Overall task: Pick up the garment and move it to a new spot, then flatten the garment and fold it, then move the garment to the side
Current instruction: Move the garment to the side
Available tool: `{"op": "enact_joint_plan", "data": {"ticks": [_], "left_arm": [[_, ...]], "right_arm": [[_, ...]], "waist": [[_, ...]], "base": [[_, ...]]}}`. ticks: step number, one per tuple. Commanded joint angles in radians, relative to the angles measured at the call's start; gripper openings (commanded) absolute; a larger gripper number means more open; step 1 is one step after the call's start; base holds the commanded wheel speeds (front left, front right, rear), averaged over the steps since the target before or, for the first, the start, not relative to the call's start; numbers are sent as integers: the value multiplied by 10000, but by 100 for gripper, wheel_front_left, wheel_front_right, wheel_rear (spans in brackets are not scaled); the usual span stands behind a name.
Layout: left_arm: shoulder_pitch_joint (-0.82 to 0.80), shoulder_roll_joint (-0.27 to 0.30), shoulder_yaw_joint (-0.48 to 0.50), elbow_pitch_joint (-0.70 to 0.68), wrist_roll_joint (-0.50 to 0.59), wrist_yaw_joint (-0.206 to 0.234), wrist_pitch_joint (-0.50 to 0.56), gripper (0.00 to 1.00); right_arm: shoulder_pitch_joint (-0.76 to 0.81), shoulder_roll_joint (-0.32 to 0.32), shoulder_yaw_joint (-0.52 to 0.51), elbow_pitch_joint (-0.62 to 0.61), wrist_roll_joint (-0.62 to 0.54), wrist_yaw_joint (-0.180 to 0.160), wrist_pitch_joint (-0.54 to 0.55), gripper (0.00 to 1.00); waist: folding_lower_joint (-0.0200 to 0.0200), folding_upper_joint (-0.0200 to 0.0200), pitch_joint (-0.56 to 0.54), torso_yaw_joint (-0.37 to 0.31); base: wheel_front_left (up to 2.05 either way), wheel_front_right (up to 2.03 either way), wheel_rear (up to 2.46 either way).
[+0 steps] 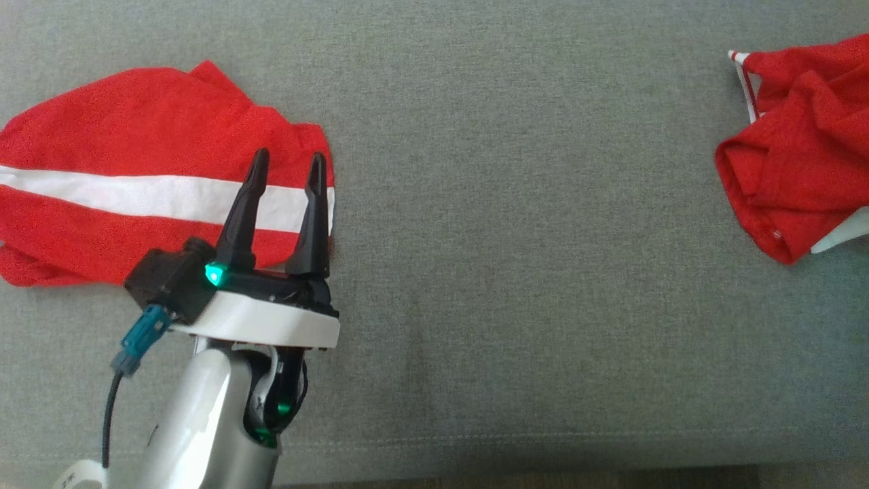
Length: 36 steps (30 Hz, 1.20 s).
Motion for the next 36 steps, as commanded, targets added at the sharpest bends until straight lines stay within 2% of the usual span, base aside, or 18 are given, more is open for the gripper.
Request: {"op": "enact_joint_plan", "data": {"ticks": [1, 3, 5, 6, 7, 15, 23, 31, 36], "left_arm": [[-326, 37, 322, -359, -8, -13, -53, 100], [-305, 37, 362, -360, -6, -8, -53, 100], [-283, 37, 386, -349, 1, -11, -53, 100], [-273, 37, 391, -341, 5, -14, -53, 100], [-263, 37, 395, -332, 7, -15, -53, 100], [-195, 37, 388, -211, -36, 18, -53, 100], [-41, 37, 488, -257, -194, 117, -53, 100], [434, 37, 487, -179, -335, 251, -53, 100], [744, 37, 491, -60, -368, 212, -53, 100]], "right_arm": [[-196, -197, 45, -248, 48, 65, -92, 0], [-249, -188, -83, -200, -120, 65, -208, 0], [-291, -50, -213, -106, -91, 65, -255, 45], [-314, 21, -258, -64, -28, 65, -271, 70], [-328, 68, -269, -36, 17, 65, -299, 100], [-352, 600, -68, -264, 159, 65, -592, 100], [289, 1978, 770, -1611, 660, 65, -1119, 100], [2041, 3634, 1302, -3174, 751, 65, -1691, 100], [3112, 4104, 1487, -3757, 665, 65, -1979, 100]], "waist": [[-1, 0, 2, -5], [-1, 0, 14, -12], [-1, 0, 4, -15], [-1, 0, -7, -14], [-1, 0, -19, -15], [-1, 0, -407, -39], [-1, 0, -1382, -86], [-1, 0, -2425, -10], [-1, 0, -2813, 32]], "base": [[0, 0, 0], [0, 0, 0], [0, 0, 0], [0, 0, 0], [0, 0, 0], [0, 0, 0], [0, 0, 0], [0, 0, 0], [0, 0, 0]]}}
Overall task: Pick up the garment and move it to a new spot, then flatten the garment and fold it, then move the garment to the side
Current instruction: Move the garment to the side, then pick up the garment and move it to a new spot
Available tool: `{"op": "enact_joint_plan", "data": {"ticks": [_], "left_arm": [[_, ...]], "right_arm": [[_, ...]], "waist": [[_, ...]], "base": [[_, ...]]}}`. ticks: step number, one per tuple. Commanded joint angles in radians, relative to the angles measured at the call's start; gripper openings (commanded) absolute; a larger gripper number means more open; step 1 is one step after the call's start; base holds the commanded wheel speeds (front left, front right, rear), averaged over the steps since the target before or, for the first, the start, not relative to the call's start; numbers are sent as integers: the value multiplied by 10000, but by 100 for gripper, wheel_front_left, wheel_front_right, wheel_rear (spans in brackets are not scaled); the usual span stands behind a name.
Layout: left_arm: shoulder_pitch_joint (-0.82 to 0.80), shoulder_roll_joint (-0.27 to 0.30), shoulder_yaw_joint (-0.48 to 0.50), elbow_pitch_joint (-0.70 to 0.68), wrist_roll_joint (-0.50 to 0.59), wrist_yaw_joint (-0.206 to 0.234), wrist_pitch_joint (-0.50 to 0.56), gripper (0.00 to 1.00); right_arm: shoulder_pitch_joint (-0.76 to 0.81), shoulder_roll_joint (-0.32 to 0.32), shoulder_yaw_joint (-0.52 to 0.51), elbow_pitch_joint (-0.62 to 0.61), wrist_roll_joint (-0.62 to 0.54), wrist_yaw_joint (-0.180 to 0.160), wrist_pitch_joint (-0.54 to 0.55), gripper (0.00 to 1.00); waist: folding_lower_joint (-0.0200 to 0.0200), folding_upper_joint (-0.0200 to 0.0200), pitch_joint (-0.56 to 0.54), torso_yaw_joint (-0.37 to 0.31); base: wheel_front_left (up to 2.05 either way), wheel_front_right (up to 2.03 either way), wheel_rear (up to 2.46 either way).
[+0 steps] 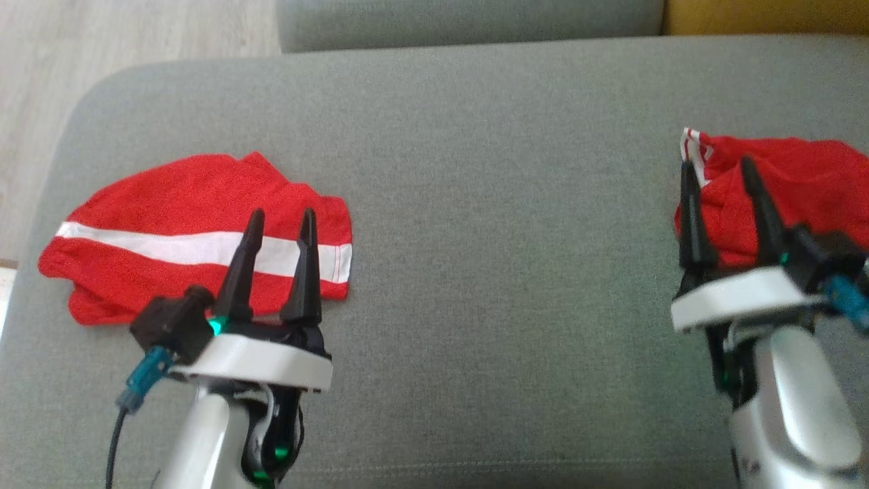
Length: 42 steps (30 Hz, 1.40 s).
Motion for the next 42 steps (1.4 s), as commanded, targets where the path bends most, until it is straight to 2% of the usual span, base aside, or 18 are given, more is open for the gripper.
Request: {"op": "enact_joint_plan", "data": {"ticks": [1, 4, 9, 15, 30, 42], "left_arm": [[-167, 47, 327, -285, -18, 3, -51, 100], [106, 47, 314, -164, -52, -22, -51, 100], [513, 47, 293, 22, -141, -35, -51, 100], [856, 47, 369, 31, -165, -41, -51, 100], [918, 47, 487, -56, -204, -4, -51, 100], [810, 47, 590, 44, -140, 24, -51, 100]], "right_arm": [[-38, 72, 215, -424, 3, 65, -133, 100], [710, 167, 234, -672, 5, 65, -241, 100], [1674, 186, 554, -956, 679, 65, -498, 100], [2358, 189, 630, -1148, 998, 65, -705, 100], [2463, 190, 696, -1112, 1156, 65, -786, 100], [2544, 190, 849, -1124, 1256, 65, -790, 100]], "waist": [[0, 0, -211, 41], [0, 0, -424, 59], [0, 0, -682, 58], [0, 0, -877, -13], [0, 0, -927, -141], [0, 0, -938, 495]], "base": [[0, 0, 0], [0, 0, 0], [0, 0, 0], [0, 0, 0], [0, 0, 0], [0, 0, 0]]}}
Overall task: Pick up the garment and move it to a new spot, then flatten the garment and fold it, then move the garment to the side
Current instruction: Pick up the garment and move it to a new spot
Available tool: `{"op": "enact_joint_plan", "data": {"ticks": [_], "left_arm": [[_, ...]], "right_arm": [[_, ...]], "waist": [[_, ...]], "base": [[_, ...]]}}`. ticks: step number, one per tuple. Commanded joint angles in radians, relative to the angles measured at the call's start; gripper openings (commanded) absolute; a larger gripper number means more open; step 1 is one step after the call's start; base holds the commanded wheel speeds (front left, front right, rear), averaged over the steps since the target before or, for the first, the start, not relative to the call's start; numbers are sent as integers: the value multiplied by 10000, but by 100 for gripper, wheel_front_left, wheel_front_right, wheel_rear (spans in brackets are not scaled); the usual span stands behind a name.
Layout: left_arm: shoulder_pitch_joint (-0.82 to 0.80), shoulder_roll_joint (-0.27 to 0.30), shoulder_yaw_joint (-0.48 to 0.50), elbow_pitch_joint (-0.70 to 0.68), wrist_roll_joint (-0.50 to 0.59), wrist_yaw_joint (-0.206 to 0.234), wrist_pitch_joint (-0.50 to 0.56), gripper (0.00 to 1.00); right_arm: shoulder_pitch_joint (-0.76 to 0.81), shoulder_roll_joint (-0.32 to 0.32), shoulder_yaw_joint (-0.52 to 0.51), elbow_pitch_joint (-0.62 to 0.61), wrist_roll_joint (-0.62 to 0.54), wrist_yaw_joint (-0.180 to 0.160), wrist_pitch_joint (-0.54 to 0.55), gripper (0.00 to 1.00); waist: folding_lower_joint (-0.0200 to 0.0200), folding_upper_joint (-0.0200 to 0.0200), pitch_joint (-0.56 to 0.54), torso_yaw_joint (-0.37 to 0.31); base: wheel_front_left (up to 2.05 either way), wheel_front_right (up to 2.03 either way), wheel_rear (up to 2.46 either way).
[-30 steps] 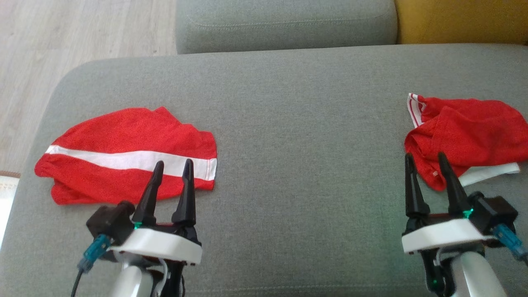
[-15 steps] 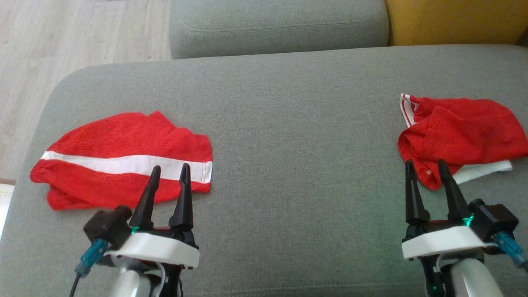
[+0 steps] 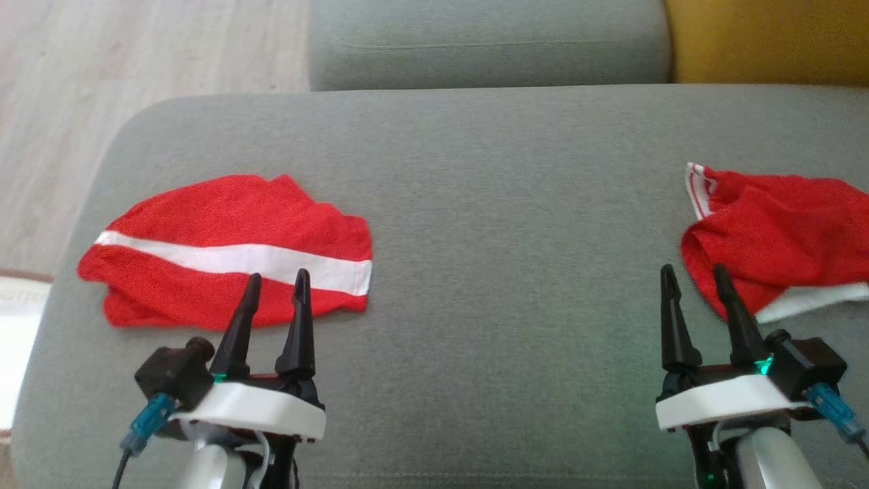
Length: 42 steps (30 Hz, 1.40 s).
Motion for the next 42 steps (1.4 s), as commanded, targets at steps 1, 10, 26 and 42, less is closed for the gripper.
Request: {"op": "enact_joint_plan", "data": {"ticks": [1, 10, 26, 42], "left_arm": [[-463, 18, 441, -291, -35, 33, -53, 100], [-410, 18, 813, -193, 103, 29, -53, 100], [-233, 18, 1203, -163, 272, -50, -53, 100], [-3178, 1031, 1446, 1494, 988, -739, 577, 100]], "right_arm": [[-198, -22, 302, -326, 102, 65, -107, 100], [5, -22, 713, -224, 207, 65, -108, 100], [107, -22, 1123, -77, 477, 65, -108, 100], [-915, -22, 247, -990, -532, 65, 326, 100]], "waist": [[0, 0, -25, 255], [0, 0, -160, 1771], [0, 0, -196, 3363], [0, 0, 1910, 2337]], "base": [[0, 0, 0], [0, 0, 0], [0, 0, 0], [0, 0, 0]]}}
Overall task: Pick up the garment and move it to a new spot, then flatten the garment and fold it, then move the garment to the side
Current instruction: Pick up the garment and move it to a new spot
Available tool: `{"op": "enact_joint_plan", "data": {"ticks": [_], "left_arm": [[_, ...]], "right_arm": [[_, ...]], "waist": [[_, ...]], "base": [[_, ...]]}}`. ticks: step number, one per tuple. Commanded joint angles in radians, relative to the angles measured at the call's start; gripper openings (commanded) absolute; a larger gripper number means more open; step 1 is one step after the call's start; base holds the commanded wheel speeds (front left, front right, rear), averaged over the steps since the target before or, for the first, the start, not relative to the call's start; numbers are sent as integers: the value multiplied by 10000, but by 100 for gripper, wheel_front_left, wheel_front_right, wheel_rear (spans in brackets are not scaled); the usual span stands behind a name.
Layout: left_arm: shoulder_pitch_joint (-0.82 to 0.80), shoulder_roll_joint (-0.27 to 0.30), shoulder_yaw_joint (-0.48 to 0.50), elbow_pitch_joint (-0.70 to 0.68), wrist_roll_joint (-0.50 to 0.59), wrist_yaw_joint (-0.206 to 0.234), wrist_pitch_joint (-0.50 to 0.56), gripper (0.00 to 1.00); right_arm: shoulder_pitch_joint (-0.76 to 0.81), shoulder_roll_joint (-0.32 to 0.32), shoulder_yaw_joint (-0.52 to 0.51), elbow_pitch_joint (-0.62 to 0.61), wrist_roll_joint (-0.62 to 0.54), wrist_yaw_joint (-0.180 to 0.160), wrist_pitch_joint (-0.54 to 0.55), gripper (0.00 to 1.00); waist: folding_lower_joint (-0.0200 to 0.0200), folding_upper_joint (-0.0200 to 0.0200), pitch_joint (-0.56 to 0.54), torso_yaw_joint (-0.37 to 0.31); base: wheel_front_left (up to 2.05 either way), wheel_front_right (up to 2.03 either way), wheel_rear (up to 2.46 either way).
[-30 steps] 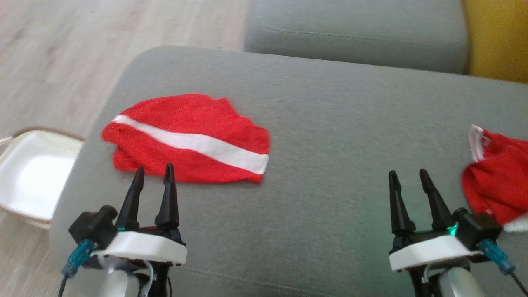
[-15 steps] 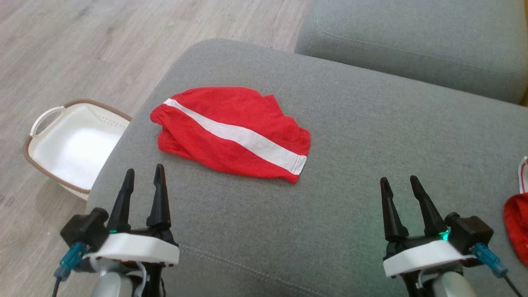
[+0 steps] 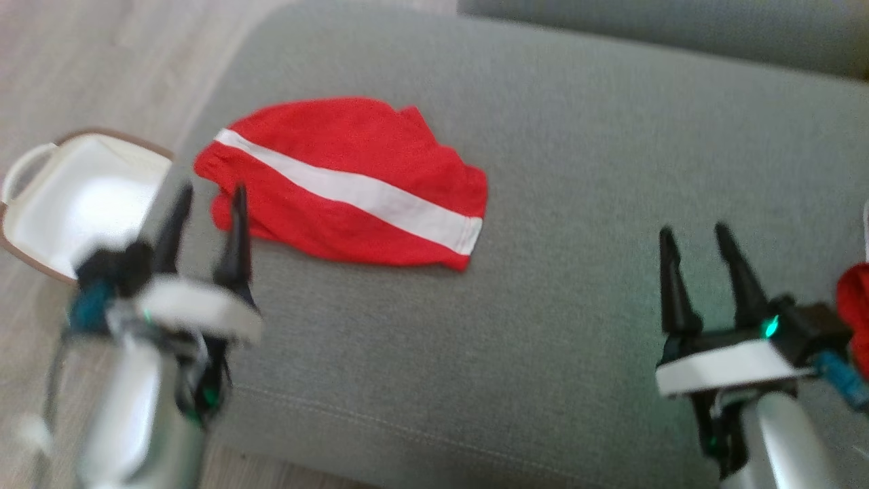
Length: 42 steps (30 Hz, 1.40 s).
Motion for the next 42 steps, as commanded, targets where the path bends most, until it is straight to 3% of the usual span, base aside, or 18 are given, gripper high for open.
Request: {"op": "enact_joint_plan", "data": {"ticks": [1, 7, 14, 20, 26, 27, 28, 33, 39, 42], "left_arm": [[-1428, 577, 240, 208, 66, -158, 511, 100], [-3610, 1194, 102, 1792, -486, -451, 2097, 100], [-5743, 2313, -1461, 3897, -1230, -580, 4435, 100], [-6611, 2951, -2658, 4982, -2556, -584, 6104, 100], [-7069, 3449, -3688, 5634, -3383, -585, 7070, 100], [-7096, 3473, -3847, 5701, -3532, -585, 7218, 66], [-7117, 3503, -4099, 5719, -3844, -585, 7350, 0], [-7326, 3576, -4055, 5859, -4030, -586, 6024, 0], [-7390, 3286, -3800, 5813, -4222, -586, 3871, 0], [-7333, 3178, -3799, 5622, -4297, -586, 3376, 0]], "right_arm": [[-585, -35, 51, -680, -278, 65, 164, 100], [-1040, -35, -378, -1755, -688, 65, 511, 100], [-1444, -35, -466, -2909, -1050, 65, 885, 100], [-1582, -35, -454, -3475, -1108, 65, 1010, 100], [-1663, -35, -488, -3762, -1122, 65, 1005, 100], [-1666, -35, -498, -3785, -1120, 65, 995, 100], [-1665, -35, -535, -3809, -1108, 65, 962, 100], [-1650, -35, -605, -3622, -1046, 65, 878, 100], [-1521, -35, -588, -3002, -817, 65, 629, 100], [-1414, -35, -598, -2752, -700, 65, 541, 100]], "waist": [[0, 0, 913, -461], [0, 0, 2030, -844], [0, 0, 3124, -1383], [0, 0, 3686, -1733], [0, 0, 4011, -1934], [0, 0, 4028, -1951], [0, 0, 4015, -1974], [0, 0, 3653, -2020], [0, 0, 2556, -2042], [0, 0, 2094, -2069]], "base": [[0, 0, 0], [0, 0, 0], [0, 0, 0], [0, 0, 0], [0, 0, 0], [0, 0, 0], [0, 0, 0], [0, 0, 0], [0, 0, 0], [0, 0, 0]]}}
